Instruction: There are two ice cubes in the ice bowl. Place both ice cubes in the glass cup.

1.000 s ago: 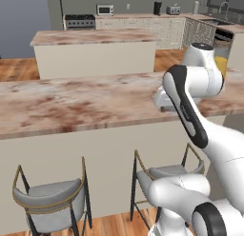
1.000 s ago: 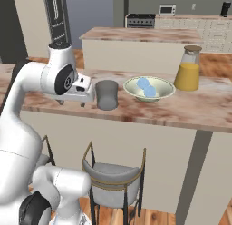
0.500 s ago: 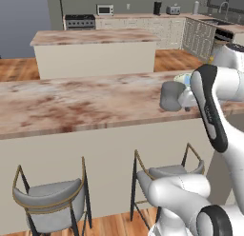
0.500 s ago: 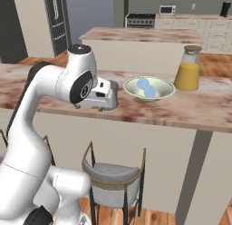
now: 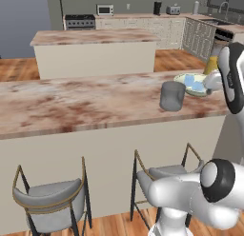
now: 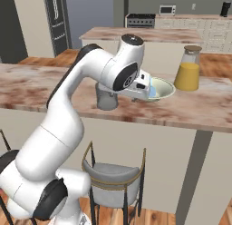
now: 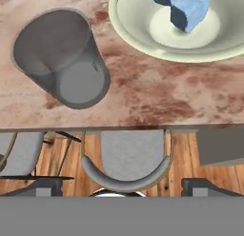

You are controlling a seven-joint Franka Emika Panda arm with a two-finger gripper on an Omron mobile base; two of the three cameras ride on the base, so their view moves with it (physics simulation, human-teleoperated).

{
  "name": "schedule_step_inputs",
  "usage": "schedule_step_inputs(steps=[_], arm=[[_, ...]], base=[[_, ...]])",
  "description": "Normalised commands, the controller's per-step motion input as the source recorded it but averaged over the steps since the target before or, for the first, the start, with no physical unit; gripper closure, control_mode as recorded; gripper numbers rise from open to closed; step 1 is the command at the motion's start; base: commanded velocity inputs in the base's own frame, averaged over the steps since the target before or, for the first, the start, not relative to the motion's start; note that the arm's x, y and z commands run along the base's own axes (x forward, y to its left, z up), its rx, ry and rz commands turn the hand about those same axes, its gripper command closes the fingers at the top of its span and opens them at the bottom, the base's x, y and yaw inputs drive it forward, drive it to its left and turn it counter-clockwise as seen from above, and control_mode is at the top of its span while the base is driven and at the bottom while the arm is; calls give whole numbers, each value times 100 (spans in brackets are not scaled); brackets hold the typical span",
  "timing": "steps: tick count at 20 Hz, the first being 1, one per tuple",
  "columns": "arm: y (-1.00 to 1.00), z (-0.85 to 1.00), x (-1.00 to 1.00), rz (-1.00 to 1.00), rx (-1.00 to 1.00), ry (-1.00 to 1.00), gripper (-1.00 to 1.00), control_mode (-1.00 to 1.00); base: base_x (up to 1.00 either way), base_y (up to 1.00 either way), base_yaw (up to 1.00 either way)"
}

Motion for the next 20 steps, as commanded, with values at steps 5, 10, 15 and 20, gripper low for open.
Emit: schedule_step_inputs(steps=[5, 10, 15, 20], arm=[[-45, 2, 66, -1, 2, 7, -100, -100], [0, 0, 84, -1, 0, 7, -100, -100], [0, -11, 68, -6, 0, 16, -100, -100], [-17, -29, 28, -4, -2, 14, -100, -100]], base=[[0, 0, 0], [0, 0, 0], [0, 0, 0], [0, 0, 0]])
